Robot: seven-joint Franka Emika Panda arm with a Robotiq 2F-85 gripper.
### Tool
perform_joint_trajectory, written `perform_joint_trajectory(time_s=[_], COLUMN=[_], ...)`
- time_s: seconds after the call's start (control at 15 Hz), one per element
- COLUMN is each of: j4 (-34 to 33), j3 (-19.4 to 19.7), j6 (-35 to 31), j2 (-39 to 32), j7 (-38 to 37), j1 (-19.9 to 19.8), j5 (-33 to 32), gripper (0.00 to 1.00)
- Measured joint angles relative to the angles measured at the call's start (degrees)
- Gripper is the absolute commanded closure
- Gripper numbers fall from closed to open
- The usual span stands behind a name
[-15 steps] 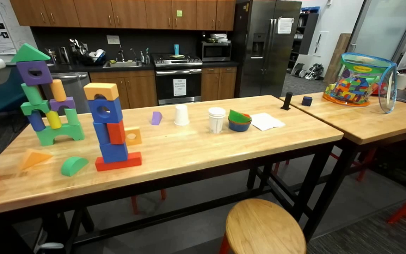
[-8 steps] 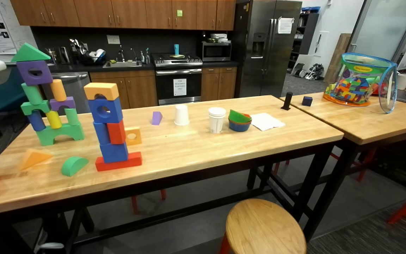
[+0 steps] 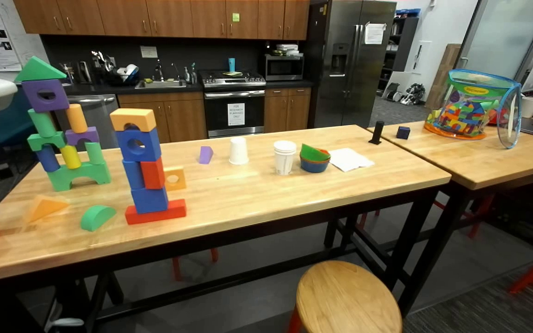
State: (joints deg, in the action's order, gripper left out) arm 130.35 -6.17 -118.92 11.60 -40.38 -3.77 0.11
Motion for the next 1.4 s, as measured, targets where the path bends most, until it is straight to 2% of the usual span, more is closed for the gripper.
perform_joint_trajectory(time_s=[0.8,1.4], j4=[-3.2,-3.6], j3=[0.1,0.2], j6=[-2.6,-4.1], j2=[-7.3,-8.3], j7=[-0.8,-0.8], j1=[1.2,3.6], j5=[-3.7,-5.5], gripper=[0.0,0.0])
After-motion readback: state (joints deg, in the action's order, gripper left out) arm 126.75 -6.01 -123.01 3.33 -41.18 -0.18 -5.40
